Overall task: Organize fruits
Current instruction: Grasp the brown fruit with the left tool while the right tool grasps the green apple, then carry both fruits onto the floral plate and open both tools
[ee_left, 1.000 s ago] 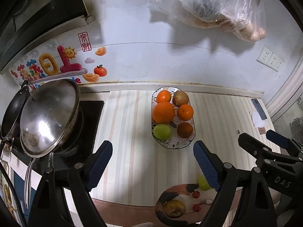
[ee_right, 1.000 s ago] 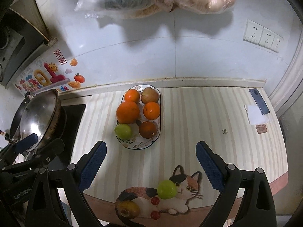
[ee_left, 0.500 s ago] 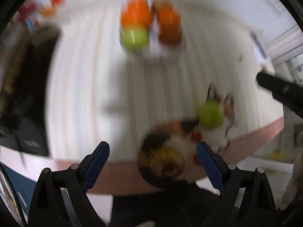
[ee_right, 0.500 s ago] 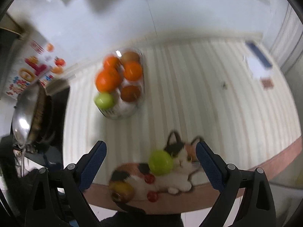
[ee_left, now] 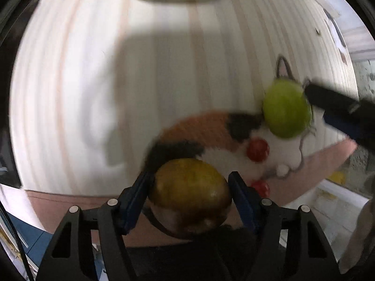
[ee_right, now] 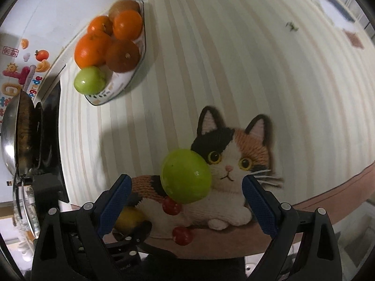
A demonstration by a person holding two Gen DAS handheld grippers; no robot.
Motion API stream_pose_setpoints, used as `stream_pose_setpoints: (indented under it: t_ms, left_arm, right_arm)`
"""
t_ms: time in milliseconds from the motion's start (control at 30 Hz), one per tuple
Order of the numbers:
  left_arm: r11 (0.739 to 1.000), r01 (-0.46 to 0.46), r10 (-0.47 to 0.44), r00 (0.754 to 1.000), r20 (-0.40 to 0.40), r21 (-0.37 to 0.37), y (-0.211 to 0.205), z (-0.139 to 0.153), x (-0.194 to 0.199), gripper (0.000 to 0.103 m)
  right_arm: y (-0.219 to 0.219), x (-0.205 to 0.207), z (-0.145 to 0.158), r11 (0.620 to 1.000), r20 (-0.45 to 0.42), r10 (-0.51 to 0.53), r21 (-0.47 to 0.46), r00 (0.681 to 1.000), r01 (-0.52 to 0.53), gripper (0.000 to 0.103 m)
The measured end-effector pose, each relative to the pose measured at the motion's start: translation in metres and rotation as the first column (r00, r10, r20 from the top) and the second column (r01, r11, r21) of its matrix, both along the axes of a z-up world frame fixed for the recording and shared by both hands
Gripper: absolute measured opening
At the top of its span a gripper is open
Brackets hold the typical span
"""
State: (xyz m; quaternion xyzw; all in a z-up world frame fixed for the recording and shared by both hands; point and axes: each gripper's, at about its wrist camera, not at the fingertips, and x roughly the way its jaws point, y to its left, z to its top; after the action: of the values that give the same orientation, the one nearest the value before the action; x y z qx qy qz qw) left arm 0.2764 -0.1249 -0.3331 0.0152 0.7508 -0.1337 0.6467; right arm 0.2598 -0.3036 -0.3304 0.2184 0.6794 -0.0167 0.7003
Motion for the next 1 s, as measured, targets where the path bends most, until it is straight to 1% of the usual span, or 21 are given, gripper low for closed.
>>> stream_pose_setpoints:
  t_ms: [133, 167, 200, 267, 333, 400, 433, 567, 800, 1000]
  left_arm:
    - [0.997, -0.061, 0.058, 0.996, 0.073, 0.044, 0.018, 0.009, 0.024, 0.067]
    - [0.995, -0.082, 0.077, 0.993, 0.087, 0.051, 0.024, 0.011, 0.029, 0.067]
    - [0.994, -0.095, 0.09, 0.992, 0.091, 0.051, 0.027, 0.011, 0.033, 0.067]
    - [0.992, -0.119, 0.114, 0.989, 0.094, 0.05, 0.033, 0.009, 0.037, 0.067]
    - [0.988, -0.145, 0.141, 0.986, 0.085, 0.044, 0.04, 0.004, 0.036, 0.067]
    - [0.987, -0.157, 0.154, 0.985, 0.075, 0.037, 0.046, 0.002, 0.036, 0.068]
    - [0.986, -0.161, 0.158, 0.984, 0.089, 0.031, 0.047, 0.002, 0.035, 0.068]
    - [0.987, -0.16, 0.157, 0.984, 0.08, 0.028, 0.049, 0.0, 0.037, 0.068]
    - [0.987, -0.16, 0.159, 0.986, 0.055, 0.026, 0.062, -0.006, 0.054, 0.068]
    - [0.989, -0.146, 0.144, 0.988, 0.06, 0.033, 0.054, -0.008, 0.057, 0.068]
  right_arm:
    - [0.008, 0.008, -0.023, 0.999, -0.042, 0.035, -0.012, 0.998, -0.036, 0.083]
    - [0.011, 0.009, -0.029, 0.999, -0.054, 0.045, -0.02, 0.998, -0.046, 0.076]
    - [0.014, 0.011, -0.036, 0.998, -0.072, 0.058, -0.029, 0.996, -0.06, 0.072]
    - [0.017, 0.011, -0.042, 0.998, -0.07, 0.062, 0.004, 0.996, -0.062, 0.06]
    - [0.025, 0.013, -0.041, 0.996, -0.063, 0.085, -0.021, 0.994, -0.087, 0.06]
    - [0.032, 0.015, -0.04, 0.995, -0.042, 0.098, -0.002, 0.994, -0.098, 0.06]
    - [0.035, 0.016, -0.041, 0.995, -0.044, 0.105, 0.003, 0.994, -0.105, 0.06]
    - [0.042, 0.02, -0.044, 0.992, -0.049, 0.125, -0.012, 0.991, -0.126, 0.061]
    - [0.047, 0.021, -0.047, 0.993, -0.074, 0.114, 0.016, 0.991, -0.113, 0.061]
    - [0.04, 0.016, -0.043, 0.994, -0.067, 0.109, 0.018, 0.992, -0.108, 0.061]
